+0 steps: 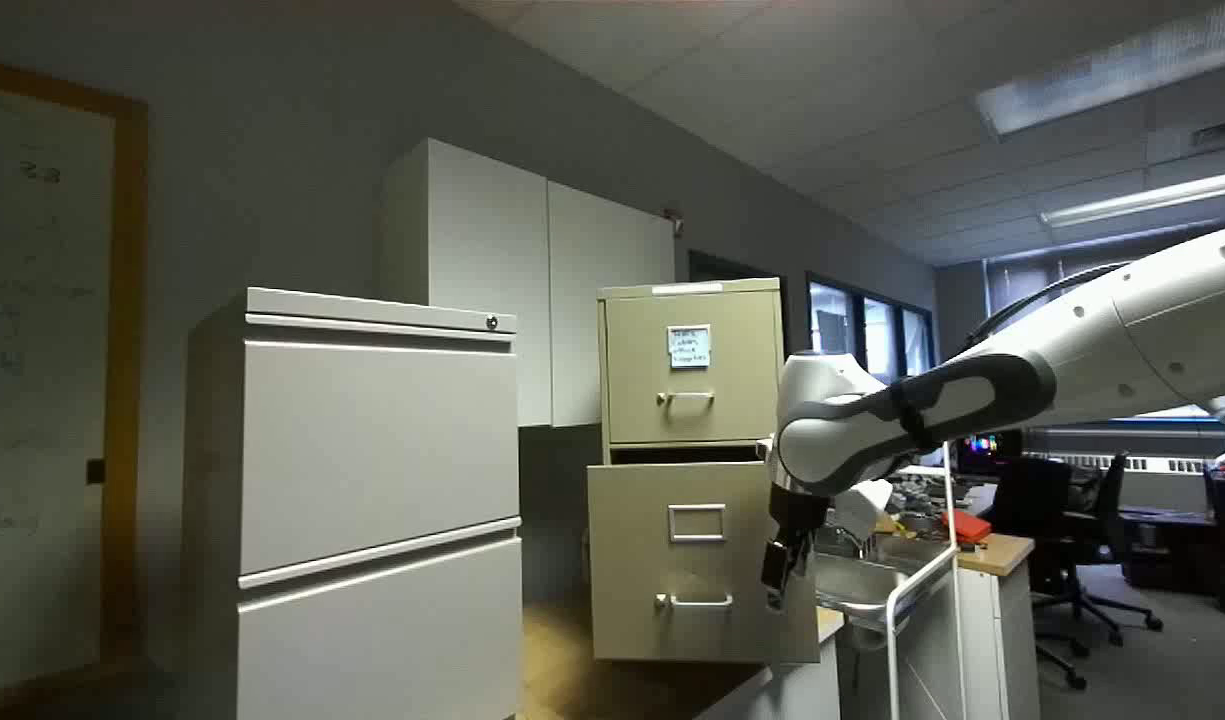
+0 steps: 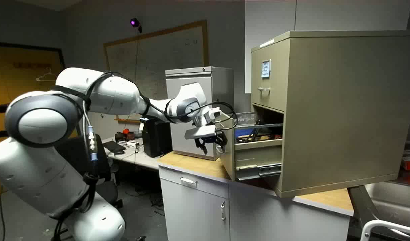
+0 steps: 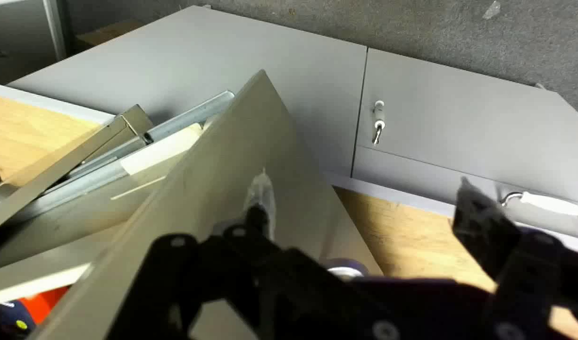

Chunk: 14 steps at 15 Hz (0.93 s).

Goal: Close the bottom drawer of the beige file cabinet

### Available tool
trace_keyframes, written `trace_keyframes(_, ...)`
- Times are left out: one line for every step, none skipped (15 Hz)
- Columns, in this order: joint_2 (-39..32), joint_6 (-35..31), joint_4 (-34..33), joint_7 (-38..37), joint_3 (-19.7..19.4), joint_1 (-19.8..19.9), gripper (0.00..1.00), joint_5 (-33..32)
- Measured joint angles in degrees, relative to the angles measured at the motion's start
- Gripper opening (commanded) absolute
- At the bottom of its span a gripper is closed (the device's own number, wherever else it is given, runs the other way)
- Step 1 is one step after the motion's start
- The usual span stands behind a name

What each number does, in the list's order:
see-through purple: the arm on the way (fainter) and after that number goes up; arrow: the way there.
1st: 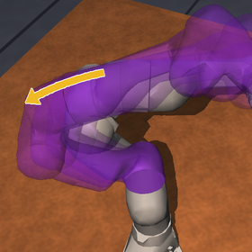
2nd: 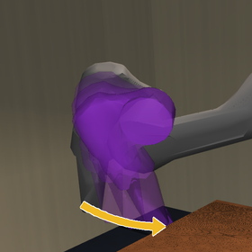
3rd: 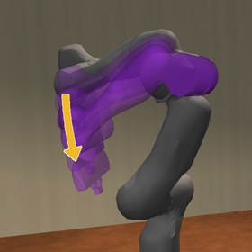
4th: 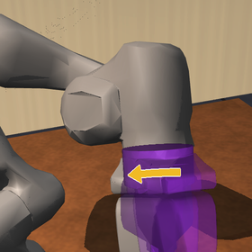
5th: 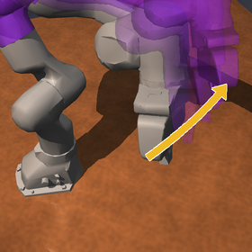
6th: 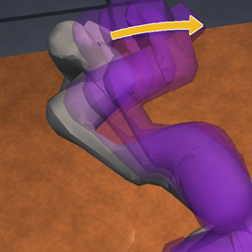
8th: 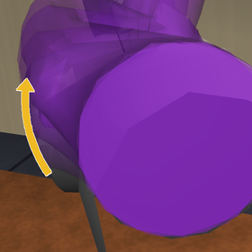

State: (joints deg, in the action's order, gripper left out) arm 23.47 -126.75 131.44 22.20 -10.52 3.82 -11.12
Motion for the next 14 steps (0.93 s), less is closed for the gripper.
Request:
trace_keyframes(0.0, 0.0, -0.1, 0.0, 0.0, 0.0, 1.00, 0.0)
trace_keyframes(0.0, 0.0, -0.2, 0.0, 0.0, 0.0, 1.00, 0.0)
trace_keyframes(0.1, -0.1, -0.2, 0.0, 0.0, 0.0, 1.00, 0.0)
trace_keyframes(0.1, -0.1, -0.2, 0.0, 0.0, 0.0, 1.00, 0.0)
trace_keyframes(0.1, -0.1, -0.2, 0.0, 0.0, 0.0, 1.00, 0.0)
trace_keyframes(0.1, -0.1, -0.2, 0.0, 0.0, 0.0, 1.00, 0.0)
trace_keyframes(0.1, -0.1, -0.2, 0.0, 0.0, 0.0, 1.00, 0.0)
trace_keyframes(0.1, -0.1, -0.2, 0.0, 0.0, 0.0, 1.00, 0.0)
trace_keyframes(0.1, -0.1, -0.2, 0.0, 0.0, 0.0, 1.00, 0.0)
trace_keyframes(0.1, -0.1, -0.2, 0.0, 0.0, 0.0, 1.00, 0.0)
trace_keyframes(0.1, -0.2, -0.2, 0.0, 0.0, 0.0, 1.00, 0.0)
trace_keyframes(0.0, -0.3, -0.3, 0.0, 0.0, 0.0, 0.82, 0.0)
trace_keyframes(0.0, -0.5, -0.5, 0.0, 0.0, 0.0, 0.74, 0.0)
trace_keyframes(0.0, -0.8, -0.9, 0.0, 0.0, 0.0, 0.67, 0.0)
